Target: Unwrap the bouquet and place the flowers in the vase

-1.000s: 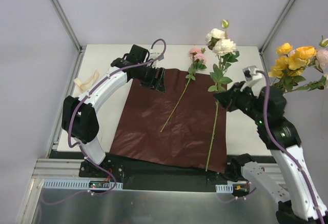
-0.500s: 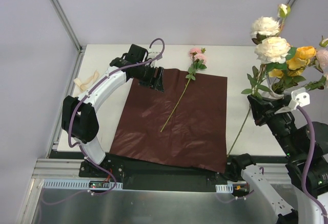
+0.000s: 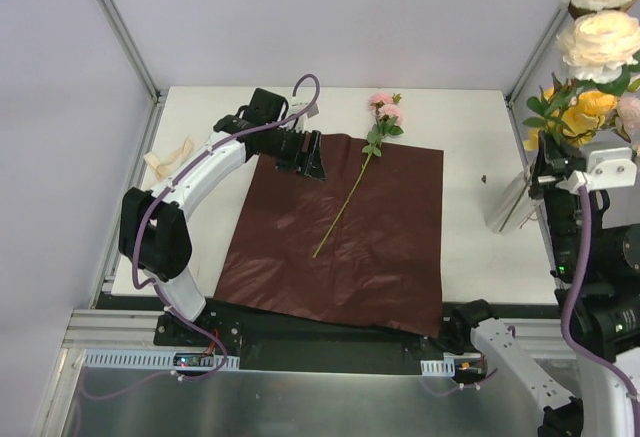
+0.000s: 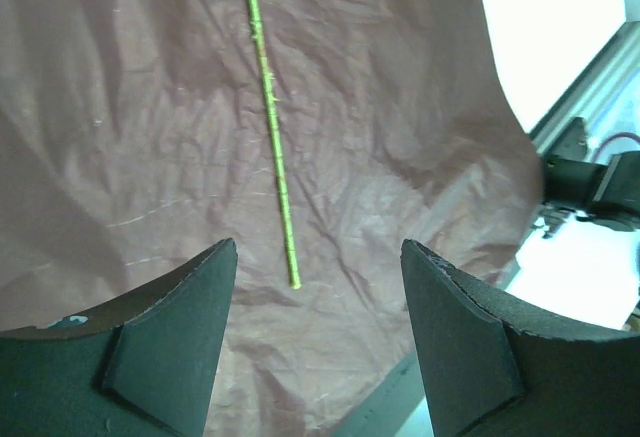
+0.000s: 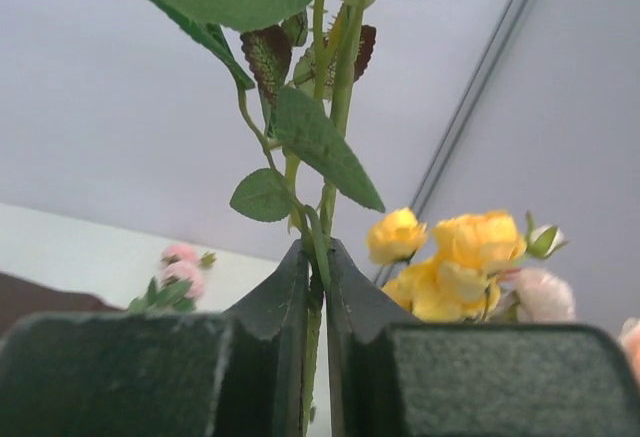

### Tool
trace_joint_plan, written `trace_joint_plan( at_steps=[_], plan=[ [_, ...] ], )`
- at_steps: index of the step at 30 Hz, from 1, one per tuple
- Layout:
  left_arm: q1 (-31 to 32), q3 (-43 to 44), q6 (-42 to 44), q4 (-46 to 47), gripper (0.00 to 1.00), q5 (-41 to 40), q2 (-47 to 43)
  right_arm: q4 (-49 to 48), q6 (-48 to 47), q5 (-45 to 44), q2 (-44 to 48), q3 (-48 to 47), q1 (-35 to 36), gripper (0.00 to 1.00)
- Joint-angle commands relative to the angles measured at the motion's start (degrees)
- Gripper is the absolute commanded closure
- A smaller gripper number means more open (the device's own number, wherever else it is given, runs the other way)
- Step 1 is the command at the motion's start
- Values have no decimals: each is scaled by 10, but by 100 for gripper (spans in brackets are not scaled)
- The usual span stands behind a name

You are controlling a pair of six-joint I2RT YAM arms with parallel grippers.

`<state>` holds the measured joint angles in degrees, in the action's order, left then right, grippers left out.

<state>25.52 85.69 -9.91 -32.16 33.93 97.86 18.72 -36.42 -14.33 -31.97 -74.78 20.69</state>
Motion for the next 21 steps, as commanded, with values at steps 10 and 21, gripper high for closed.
trace_joint_plan(
  at_steps=[10,21],
  plan=[
    [16,-27,-70,65,33,134,-44,-279,-183,-47,-147,-55,-46,100],
    [22,-27,-73,66,32,147,-43,-309,-53,11,-180,-53,-190,100]
  ],
)
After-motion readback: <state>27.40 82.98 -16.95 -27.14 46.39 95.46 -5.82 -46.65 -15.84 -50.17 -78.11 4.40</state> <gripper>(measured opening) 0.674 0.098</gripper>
